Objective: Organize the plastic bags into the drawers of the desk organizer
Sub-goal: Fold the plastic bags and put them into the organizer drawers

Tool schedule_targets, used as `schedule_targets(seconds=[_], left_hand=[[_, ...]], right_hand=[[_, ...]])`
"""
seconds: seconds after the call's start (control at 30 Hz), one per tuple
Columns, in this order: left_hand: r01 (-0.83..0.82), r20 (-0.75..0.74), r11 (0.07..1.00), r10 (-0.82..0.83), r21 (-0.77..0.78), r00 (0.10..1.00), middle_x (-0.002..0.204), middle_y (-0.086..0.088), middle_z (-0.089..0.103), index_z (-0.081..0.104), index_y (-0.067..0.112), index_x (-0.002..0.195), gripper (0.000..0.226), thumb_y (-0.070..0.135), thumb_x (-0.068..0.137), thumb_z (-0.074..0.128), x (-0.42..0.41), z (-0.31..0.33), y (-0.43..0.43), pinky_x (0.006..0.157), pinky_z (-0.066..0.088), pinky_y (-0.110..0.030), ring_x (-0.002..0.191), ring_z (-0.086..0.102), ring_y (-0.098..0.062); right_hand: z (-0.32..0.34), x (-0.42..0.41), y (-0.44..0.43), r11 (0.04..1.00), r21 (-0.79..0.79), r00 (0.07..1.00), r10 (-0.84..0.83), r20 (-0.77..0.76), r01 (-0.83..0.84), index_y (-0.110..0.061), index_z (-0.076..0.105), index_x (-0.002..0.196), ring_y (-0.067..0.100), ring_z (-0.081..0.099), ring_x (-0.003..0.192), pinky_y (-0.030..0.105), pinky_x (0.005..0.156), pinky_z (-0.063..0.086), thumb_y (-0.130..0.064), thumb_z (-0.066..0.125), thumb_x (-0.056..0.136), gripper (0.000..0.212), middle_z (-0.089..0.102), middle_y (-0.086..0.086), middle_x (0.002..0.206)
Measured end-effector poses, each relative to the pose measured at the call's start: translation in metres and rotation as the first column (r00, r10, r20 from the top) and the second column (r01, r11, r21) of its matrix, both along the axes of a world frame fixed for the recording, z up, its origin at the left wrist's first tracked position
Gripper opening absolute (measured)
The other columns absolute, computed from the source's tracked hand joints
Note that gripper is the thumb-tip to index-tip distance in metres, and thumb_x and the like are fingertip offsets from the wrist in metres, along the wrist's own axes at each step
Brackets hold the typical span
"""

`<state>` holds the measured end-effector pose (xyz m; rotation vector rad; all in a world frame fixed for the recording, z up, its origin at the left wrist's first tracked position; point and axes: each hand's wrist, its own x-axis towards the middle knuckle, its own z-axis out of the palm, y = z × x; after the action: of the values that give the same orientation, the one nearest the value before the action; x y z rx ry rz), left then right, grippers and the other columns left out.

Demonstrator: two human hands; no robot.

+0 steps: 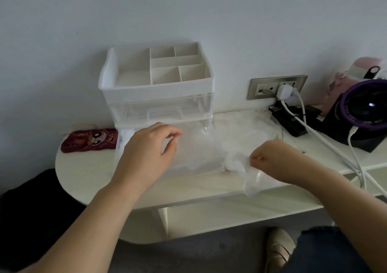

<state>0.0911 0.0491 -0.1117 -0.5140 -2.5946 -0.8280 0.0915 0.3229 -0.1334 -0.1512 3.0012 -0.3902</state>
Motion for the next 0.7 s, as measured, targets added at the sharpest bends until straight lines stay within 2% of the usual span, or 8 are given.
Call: schedule_targets(seconds=[0.07, 0.13, 0.23, 0.33, 0.4, 0.47, 0.57, 0.7], left_hand=[[0.051, -0.006, 0.996, -0.051, 0.074, 0.999, 0.098, 0.021, 0.063, 0.068, 0.023, 0.103, 0.018, 0.018, 0.091, 0.056, 0.003, 0.003, 0.005, 0.083, 0.04, -0.005, 0.096, 0.057, 0.005], [0.126, 0.055, 0.961, -0.144, 0.246, 0.988, 0.094, 0.02, 0.067, 0.068, 0.026, 0.099, 0.013, 0.026, 0.09, 0.059, 0.007, 0.006, 0.01, 0.081, 0.041, -0.003, 0.093, 0.059, 0.007], [0.186, 0.311, 0.817, -0.404, 0.546, 0.86, 0.101, 0.016, 0.07, 0.065, 0.035, 0.105, 0.037, 0.061, 0.079, 0.059, 0.011, 0.014, 0.015, 0.088, 0.052, -0.026, 0.097, 0.065, -0.003], [0.193, 0.386, 0.694, -0.584, 0.693, 0.714, 0.119, 0.008, 0.066, 0.061, 0.034, 0.119, 0.063, 0.074, 0.071, 0.057, 0.011, 0.022, 0.012, 0.097, 0.047, -0.042, 0.114, 0.06, -0.014], [0.134, 0.36, 0.601, -0.626, 0.788, 0.692, 0.122, 0.004, 0.065, 0.065, 0.033, 0.117, 0.053, 0.065, 0.075, 0.061, 0.009, 0.028, 0.003, 0.095, 0.049, -0.046, 0.116, 0.06, -0.018], [-0.001, 0.376, 0.52, -0.616, 0.854, 0.692, 0.121, -0.002, 0.066, 0.061, 0.02, 0.122, 0.049, 0.05, 0.082, 0.064, 0.004, 0.03, -0.008, 0.093, 0.051, -0.047, 0.114, 0.061, -0.021], [-0.121, 0.45, 0.542, -0.53, 0.832, 0.719, 0.115, -0.012, 0.067, 0.047, 0.006, 0.134, 0.06, 0.034, 0.084, 0.064, -0.004, 0.026, -0.024, 0.092, 0.052, -0.046, 0.109, 0.063, -0.025], [-0.214, 0.536, 0.573, -0.48, 0.791, 0.695, 0.118, -0.005, 0.065, 0.029, 0.024, 0.146, 0.097, 0.038, 0.063, 0.077, -0.007, 0.019, -0.037, 0.077, 0.057, -0.035, 0.099, 0.068, -0.017]], right_hand=[[0.016, 0.01, -0.005, 0.97, -0.233, 0.996, -0.085, -0.041, 0.073, -0.019, 0.067, 0.06, 0.006, 0.048, 0.044, 0.017, 0.049, 0.039, -0.036, 0.057, 0.089, 0.035, 0.059, -0.01, 0.05], [0.029, 0.019, -0.019, 0.86, -0.499, 0.981, -0.174, -0.083, 0.111, -0.018, 0.073, 0.07, 0.019, 0.052, 0.051, 0.028, 0.056, 0.046, -0.039, 0.06, 0.087, 0.03, 0.062, -0.005, 0.055], [0.043, 0.029, -0.053, 0.693, -0.719, 0.961, -0.225, -0.161, 0.041, -0.03, 0.072, 0.07, 0.002, 0.059, 0.053, 0.021, 0.056, 0.048, -0.036, 0.062, 0.085, 0.018, 0.067, -0.013, 0.061], [0.047, 0.026, -0.088, 0.653, -0.756, 0.936, -0.236, -0.26, -0.046, -0.028, 0.072, 0.074, -0.003, 0.059, 0.056, 0.008, 0.05, 0.042, -0.033, 0.064, 0.084, 0.013, 0.067, -0.012, 0.063], [0.045, 0.018, -0.108, 0.644, -0.762, 0.921, -0.252, -0.297, -0.07, -0.028, 0.071, 0.079, -0.004, 0.06, 0.063, 0.005, 0.052, 0.039, -0.036, 0.066, 0.083, 0.01, 0.067, -0.013, 0.071], [0.042, 0.009, -0.126, 0.666, -0.736, 0.918, -0.205, -0.34, -0.123, -0.031, 0.069, 0.079, -0.002, 0.06, 0.07, 0.007, 0.058, 0.043, -0.037, 0.066, 0.083, 0.008, 0.067, -0.015, 0.08], [0.034, -0.004, -0.147, 0.781, -0.594, 0.93, -0.048, -0.364, -0.192, -0.027, 0.071, 0.094, 0.0, 0.059, 0.081, 0.013, 0.073, 0.048, -0.037, 0.063, 0.086, 0.015, 0.064, -0.015, 0.096], [0.024, -0.014, -0.161, 0.857, -0.446, 0.943, 0.121, -0.309, -0.256, -0.032, 0.066, 0.113, 0.005, 0.056, 0.098, 0.019, 0.082, 0.044, -0.042, 0.058, 0.088, 0.028, 0.059, -0.011, 0.112]])
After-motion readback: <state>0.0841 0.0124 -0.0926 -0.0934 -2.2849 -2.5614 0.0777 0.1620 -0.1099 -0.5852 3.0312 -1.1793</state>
